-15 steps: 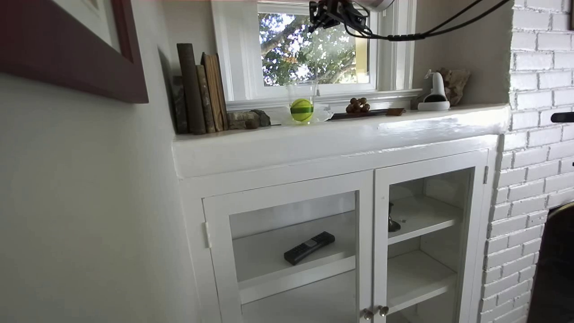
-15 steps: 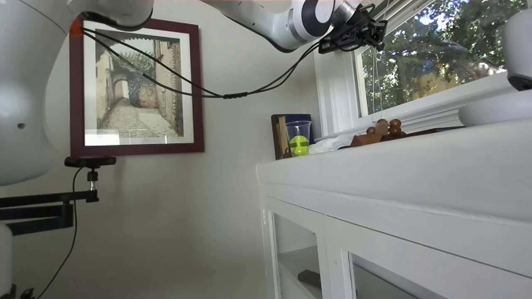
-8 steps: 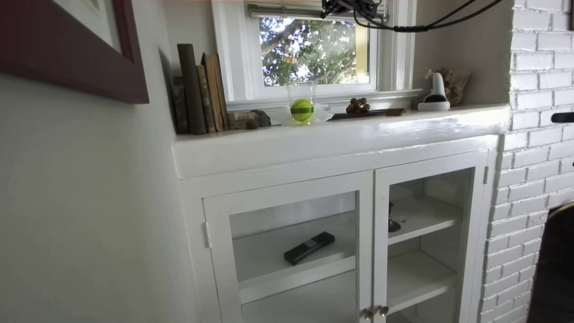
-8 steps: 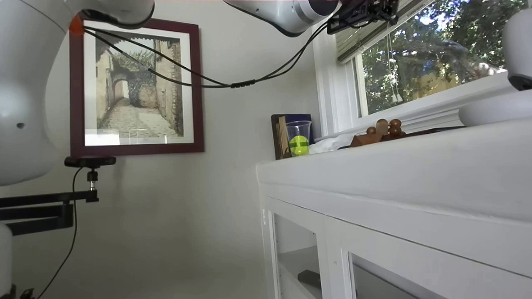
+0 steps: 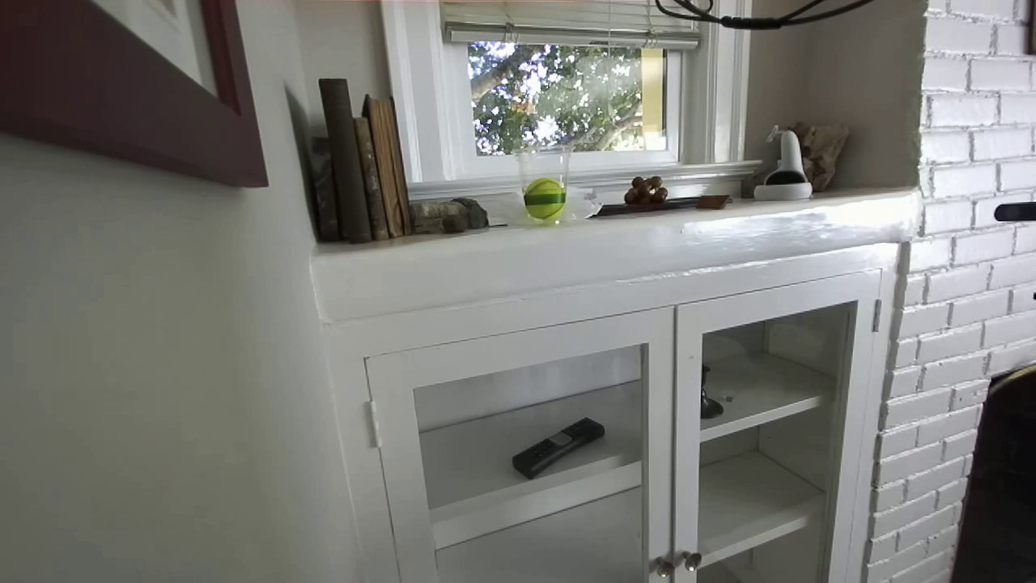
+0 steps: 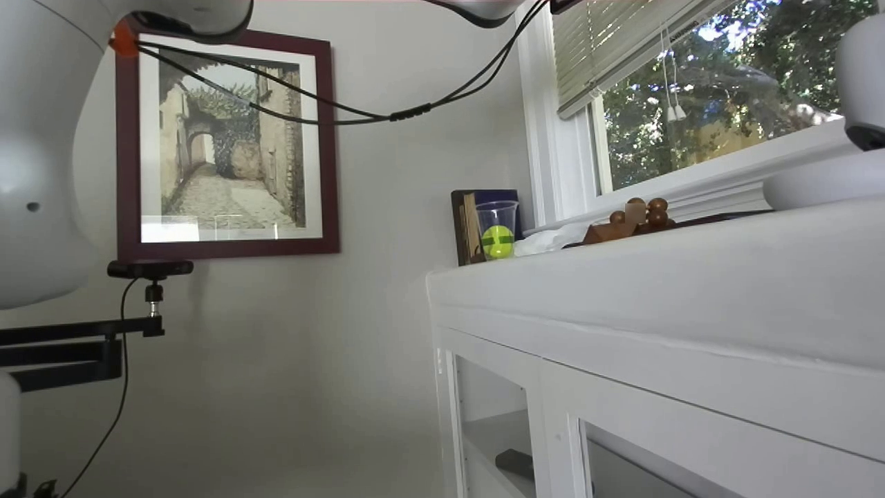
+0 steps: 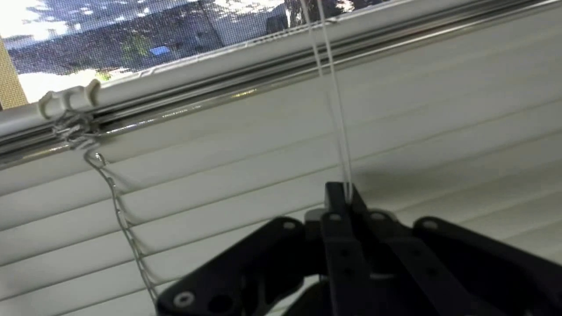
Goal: Close the blinds of the window
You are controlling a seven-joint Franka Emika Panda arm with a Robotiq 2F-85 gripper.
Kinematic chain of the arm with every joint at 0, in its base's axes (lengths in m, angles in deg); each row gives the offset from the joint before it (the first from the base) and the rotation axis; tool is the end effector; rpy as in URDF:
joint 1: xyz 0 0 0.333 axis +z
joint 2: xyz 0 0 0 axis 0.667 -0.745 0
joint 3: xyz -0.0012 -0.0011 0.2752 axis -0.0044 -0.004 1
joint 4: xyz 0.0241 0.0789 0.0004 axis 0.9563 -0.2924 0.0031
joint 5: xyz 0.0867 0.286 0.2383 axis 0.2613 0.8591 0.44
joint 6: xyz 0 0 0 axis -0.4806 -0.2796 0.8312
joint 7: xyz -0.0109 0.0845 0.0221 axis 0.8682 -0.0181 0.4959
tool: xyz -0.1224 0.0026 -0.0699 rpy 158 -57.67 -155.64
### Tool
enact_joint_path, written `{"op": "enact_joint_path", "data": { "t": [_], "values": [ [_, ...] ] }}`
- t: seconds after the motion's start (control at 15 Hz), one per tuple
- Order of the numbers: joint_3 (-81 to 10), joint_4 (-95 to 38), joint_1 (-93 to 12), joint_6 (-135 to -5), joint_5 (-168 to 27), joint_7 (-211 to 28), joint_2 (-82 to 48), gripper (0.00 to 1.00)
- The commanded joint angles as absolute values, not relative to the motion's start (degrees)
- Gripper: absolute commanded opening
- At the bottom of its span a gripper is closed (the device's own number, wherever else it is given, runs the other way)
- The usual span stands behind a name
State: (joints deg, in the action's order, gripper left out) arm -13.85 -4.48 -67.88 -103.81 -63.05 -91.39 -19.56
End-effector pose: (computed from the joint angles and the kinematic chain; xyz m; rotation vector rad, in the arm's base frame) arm 0.6693 -0.1587 0.7325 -2.2680 0.4680 -1.9903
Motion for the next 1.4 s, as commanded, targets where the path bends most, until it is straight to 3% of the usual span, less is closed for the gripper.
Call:
{"op": "enact_joint_path", "data": {
  "t": [0.0, 0.93, 1.33],
  "values": [
    [-13.03, -4.49, -67.57, -100.97, -62.04, -92.35, -18.60, 0.01],
    [-3.61, -4.89, -68.51, -98.65, -60.32, -89.18, -22.02, 0.01],
    [-6.94, -3.25, -67.77, -98.88, -63.85, -93.33, -20.56, 0.01]
  ]
}}
